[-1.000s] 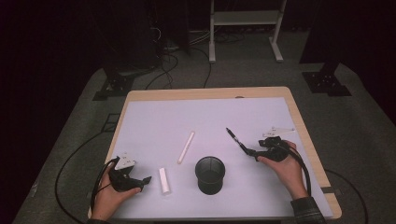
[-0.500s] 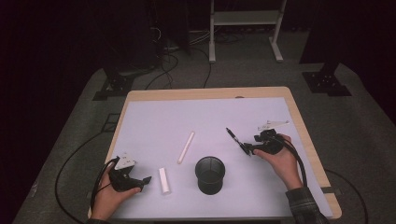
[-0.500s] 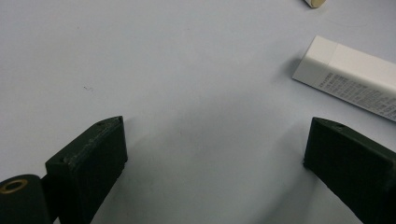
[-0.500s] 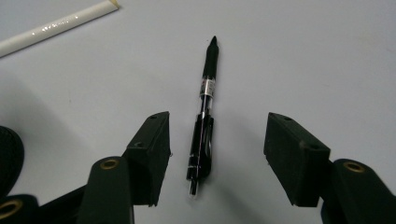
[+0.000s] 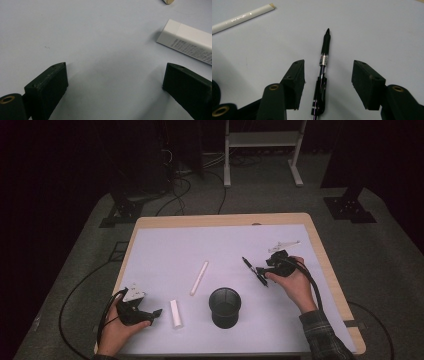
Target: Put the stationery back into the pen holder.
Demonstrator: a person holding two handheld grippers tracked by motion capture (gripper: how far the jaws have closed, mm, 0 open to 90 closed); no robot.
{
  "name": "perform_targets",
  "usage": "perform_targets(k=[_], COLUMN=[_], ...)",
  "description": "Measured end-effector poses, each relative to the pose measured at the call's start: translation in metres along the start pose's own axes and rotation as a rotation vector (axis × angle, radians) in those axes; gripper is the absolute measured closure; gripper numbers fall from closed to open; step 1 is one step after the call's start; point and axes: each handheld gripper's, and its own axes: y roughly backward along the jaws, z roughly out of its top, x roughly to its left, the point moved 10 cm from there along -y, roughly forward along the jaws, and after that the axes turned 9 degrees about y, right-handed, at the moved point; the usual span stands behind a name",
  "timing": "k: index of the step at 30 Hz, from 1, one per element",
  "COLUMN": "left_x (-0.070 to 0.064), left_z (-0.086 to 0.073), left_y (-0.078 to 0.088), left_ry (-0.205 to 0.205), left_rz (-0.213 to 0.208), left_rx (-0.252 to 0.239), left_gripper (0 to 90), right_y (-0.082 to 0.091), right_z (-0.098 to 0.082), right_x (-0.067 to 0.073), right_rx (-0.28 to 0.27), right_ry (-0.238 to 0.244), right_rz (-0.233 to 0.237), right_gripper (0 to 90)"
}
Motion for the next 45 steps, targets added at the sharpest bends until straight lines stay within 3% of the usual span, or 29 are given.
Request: perform_targets(k=[25,42,45], left_x=[0.0,0.0,0.0], left_z=[0.0,0.0,0.0], left_y=[0.0,0.0,0.0], left_ry=[-0.001,-0.001,-0.001], left_rz=[0.0,0.0,0.0], left_rx=[-0.003,-0.003,-0.003], left_gripper=[5.1,5.1,5.1], right_y=[-0.033,-0.057,-0.061], right_z=[0.023,0.032,0.033], right_x=[-0.004,-0.005,-0.004], right_rx=[0.081,0.187,0.227], right_ry=[0.031,0.039,0.052], right_rz=[0.019,0.049,0.054], right_gripper=[50.6,59.3,62.3])
